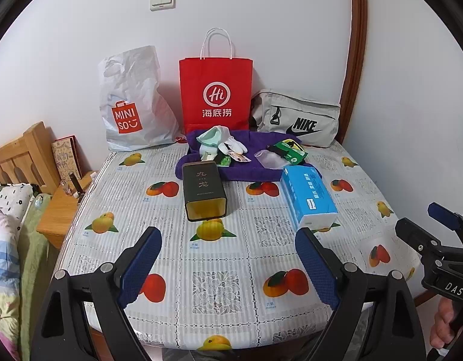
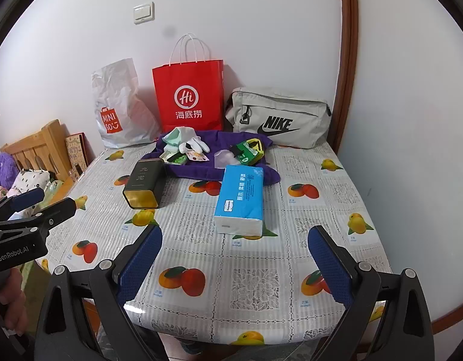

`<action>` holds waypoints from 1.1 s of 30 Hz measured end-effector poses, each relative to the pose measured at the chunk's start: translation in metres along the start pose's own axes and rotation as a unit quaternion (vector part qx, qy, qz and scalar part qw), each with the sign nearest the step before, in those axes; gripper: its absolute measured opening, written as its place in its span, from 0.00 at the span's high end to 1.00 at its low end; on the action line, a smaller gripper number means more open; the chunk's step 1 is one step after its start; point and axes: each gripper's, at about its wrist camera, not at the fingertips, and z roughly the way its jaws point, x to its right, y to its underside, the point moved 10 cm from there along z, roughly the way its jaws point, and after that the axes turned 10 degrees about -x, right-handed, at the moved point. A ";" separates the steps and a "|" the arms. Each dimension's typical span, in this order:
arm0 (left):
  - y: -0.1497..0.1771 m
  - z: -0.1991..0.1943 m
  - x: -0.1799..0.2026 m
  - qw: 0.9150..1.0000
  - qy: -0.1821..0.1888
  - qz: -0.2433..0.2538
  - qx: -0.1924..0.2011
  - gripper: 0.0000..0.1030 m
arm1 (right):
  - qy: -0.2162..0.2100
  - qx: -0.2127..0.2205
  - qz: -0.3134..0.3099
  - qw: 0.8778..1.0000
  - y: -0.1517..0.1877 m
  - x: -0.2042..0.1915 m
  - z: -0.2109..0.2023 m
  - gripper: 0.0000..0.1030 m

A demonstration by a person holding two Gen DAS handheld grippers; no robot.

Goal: Organize soft objects

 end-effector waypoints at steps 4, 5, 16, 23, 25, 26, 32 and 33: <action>0.000 0.000 0.000 1.000 0.000 0.000 0.001 0.13 | 0.000 0.000 -0.001 1.000 0.000 -0.001 -0.001 0.06; 0.000 0.000 0.000 1.000 0.000 -0.001 0.001 0.13 | 0.000 0.000 -0.001 1.000 0.000 -0.001 -0.001 0.06; 0.000 -0.001 0.001 1.000 0.000 0.000 0.000 0.13 | 0.000 0.002 -0.001 1.000 -0.001 -0.002 -0.002 0.06; 0.000 -0.001 0.001 1.000 -0.001 0.000 0.000 0.13 | 0.000 0.002 -0.002 1.000 -0.002 -0.003 -0.004 0.06; 0.000 -0.001 0.001 1.000 0.000 0.000 0.000 0.13 | -0.001 0.002 -0.002 1.000 -0.002 -0.003 -0.003 0.06; 0.000 -0.001 0.000 1.000 0.000 0.000 0.000 0.13 | -0.001 0.002 -0.003 1.000 -0.002 -0.003 -0.005 0.06; 0.001 -0.001 0.001 1.000 0.000 0.000 0.000 0.13 | 0.000 0.002 -0.004 1.000 -0.003 -0.004 -0.006 0.06; 0.000 -0.001 0.000 1.000 -0.001 0.000 0.001 0.13 | -0.001 0.002 -0.004 1.000 -0.003 -0.004 -0.006 0.06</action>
